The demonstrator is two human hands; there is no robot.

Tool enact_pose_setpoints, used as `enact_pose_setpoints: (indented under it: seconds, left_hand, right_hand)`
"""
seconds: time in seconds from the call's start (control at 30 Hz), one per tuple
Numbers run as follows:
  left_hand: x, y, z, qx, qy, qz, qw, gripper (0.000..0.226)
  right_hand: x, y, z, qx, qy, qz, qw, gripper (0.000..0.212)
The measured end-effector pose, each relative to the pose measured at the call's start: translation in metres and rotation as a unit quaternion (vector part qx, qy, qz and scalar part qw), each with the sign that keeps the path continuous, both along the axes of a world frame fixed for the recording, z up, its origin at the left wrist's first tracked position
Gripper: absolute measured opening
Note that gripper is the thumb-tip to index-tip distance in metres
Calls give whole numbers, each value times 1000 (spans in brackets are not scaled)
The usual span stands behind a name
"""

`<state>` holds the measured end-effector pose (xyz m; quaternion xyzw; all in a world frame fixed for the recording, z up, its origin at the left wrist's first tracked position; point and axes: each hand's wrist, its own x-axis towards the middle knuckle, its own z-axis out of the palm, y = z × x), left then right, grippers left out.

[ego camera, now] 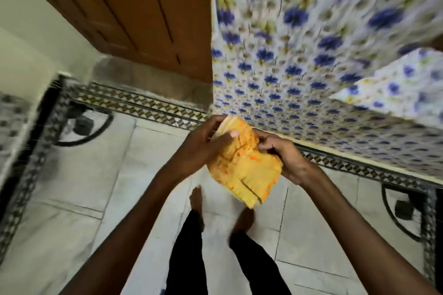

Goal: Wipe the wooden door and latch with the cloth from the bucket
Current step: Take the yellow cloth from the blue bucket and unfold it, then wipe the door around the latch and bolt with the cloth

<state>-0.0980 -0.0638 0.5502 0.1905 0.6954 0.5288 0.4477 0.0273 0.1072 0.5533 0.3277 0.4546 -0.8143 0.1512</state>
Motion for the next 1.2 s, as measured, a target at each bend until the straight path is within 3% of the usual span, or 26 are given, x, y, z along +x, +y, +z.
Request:
enact_pose_setpoints:
  seconds: [0.07, 0.1, 0.2, 0.3, 0.4, 0.5, 0.6, 0.8, 0.97, 1.2]
  left_hand:
    - [-5, -23, 62, -2, 24, 20, 1000, 36]
    - [-6, -34, 84, 6, 23, 39, 999, 36]
    - [-12, -74, 148, 35, 2, 121, 992, 27]
    - [-23, -105, 188, 67, -36, 213, 974, 23]
    - [-50, -130, 216, 86, -22, 241, 966, 16]
    - [-88, -151, 232, 93, -11, 215, 972, 13]
    - [-126, -164, 243, 71, 15, 150, 986, 18]
    - [-196, -155, 262, 78, 99, 104, 987, 64]
    - [-253, -107, 285, 119, 48, 104, 986, 58]
    - [-328, -33, 300, 105, 162, 84, 978, 30]
  right_hand:
    - [-8, -23, 63, 8, 13, -39, 999, 30]
    - [-10, -32, 85, 3, 17, -70, 997, 32]
    - [-11, -65, 145, -101, 20, -179, 979, 63]
    - [-19, -105, 186, -180, 85, -172, 965, 52]
    - [-45, -144, 210, -162, 123, -157, 966, 87]
    - [-81, -169, 226, -124, 110, -151, 975, 98]
    - [-119, -183, 238, -75, 84, -138, 984, 86]
    - [-176, -183, 276, -3, 75, -171, 982, 42]
    - [-218, -148, 307, 0, 118, -233, 965, 38]
    - [-269, -102, 314, -78, 179, -414, 889, 36]
